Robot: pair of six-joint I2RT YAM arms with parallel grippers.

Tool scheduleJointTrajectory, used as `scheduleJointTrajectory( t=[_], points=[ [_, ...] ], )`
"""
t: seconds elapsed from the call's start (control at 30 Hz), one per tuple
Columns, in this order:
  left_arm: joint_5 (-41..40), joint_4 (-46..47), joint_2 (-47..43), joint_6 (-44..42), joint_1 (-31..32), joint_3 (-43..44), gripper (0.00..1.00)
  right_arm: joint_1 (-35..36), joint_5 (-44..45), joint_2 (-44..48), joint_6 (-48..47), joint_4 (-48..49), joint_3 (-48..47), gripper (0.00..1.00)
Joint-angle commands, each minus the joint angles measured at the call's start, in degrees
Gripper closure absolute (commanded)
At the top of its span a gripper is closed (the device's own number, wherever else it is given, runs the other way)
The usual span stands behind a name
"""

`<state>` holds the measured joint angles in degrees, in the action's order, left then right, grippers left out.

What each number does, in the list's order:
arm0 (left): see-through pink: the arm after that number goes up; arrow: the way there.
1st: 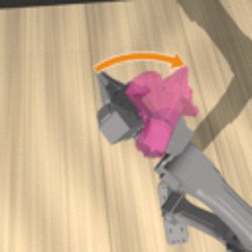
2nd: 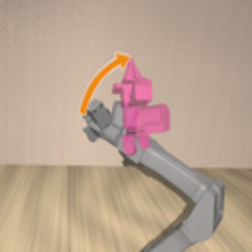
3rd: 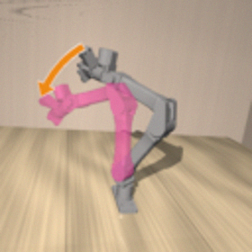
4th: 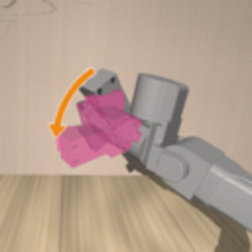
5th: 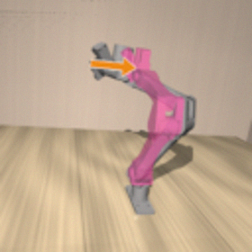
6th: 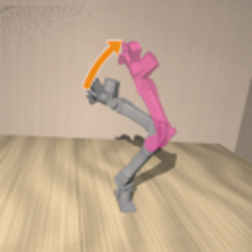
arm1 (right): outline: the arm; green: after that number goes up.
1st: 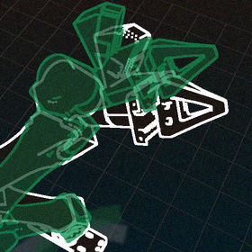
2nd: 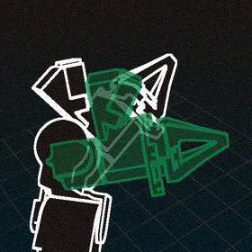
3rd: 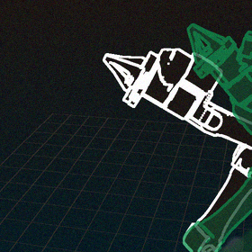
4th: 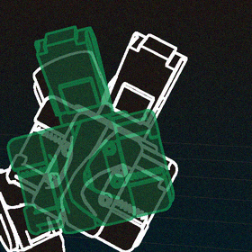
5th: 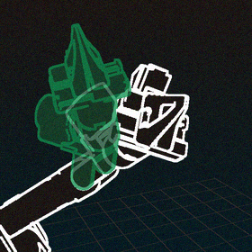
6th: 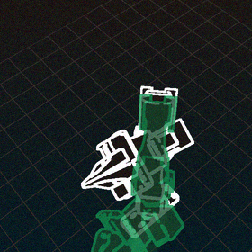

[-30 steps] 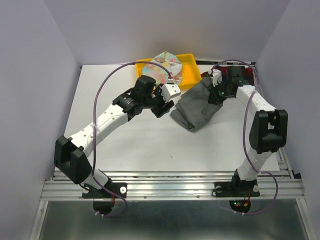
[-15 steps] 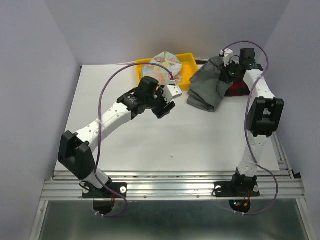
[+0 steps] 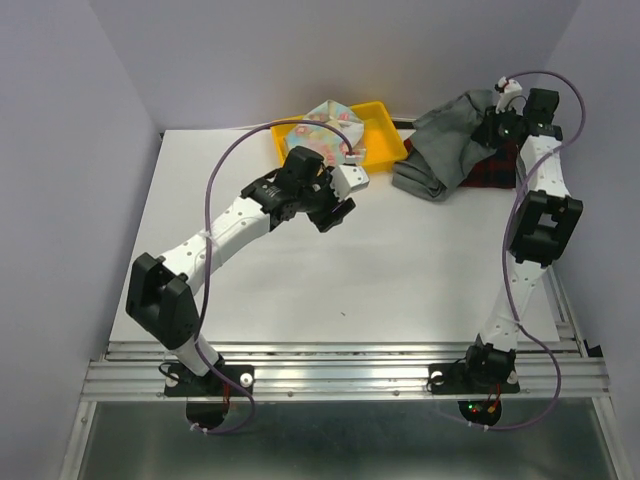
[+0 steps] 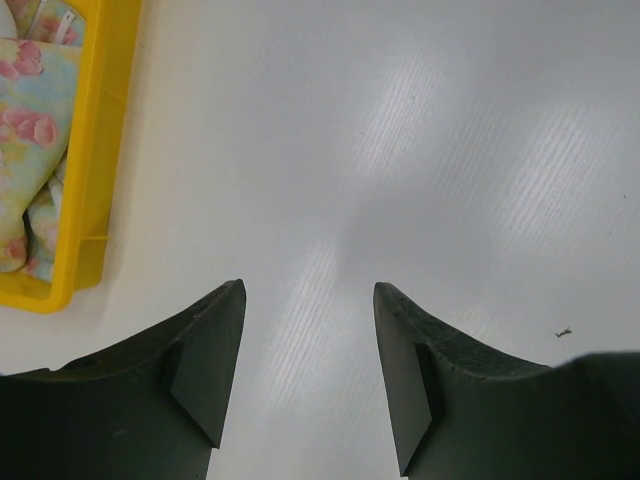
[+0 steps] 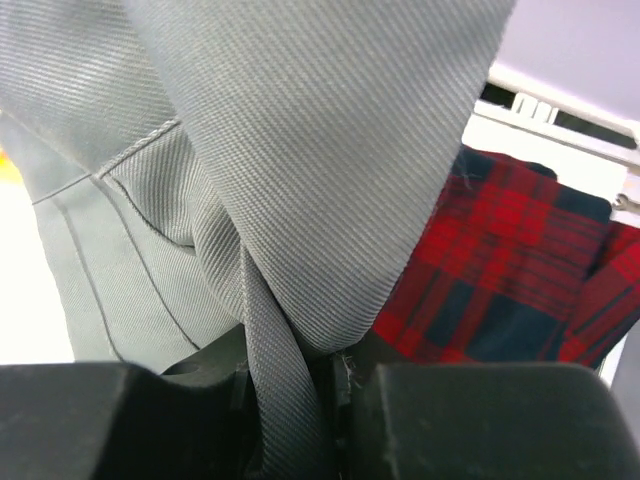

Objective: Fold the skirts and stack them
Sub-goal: Neatly place the folded skirt to the corner

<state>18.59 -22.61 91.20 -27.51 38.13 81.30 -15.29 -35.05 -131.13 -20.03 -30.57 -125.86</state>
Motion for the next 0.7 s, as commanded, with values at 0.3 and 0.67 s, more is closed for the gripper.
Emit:
scheduleJointTrajectory(
  t=[0.3, 0.67],
  points=[
    [-1.62, -3.23, 2.67, -0.44, -0.16, 6.24, 0.34, -6.24, 0.41, -12.92, 21.86, 7.98, -7.55, 0.99],
    [0.39, -5.43, 5.57, 3.6, -3.85, 10.46, 0.31, -6.77, 6.22, -14.42, 24.95, 8.24, -5.01, 0.95]
  ],
)
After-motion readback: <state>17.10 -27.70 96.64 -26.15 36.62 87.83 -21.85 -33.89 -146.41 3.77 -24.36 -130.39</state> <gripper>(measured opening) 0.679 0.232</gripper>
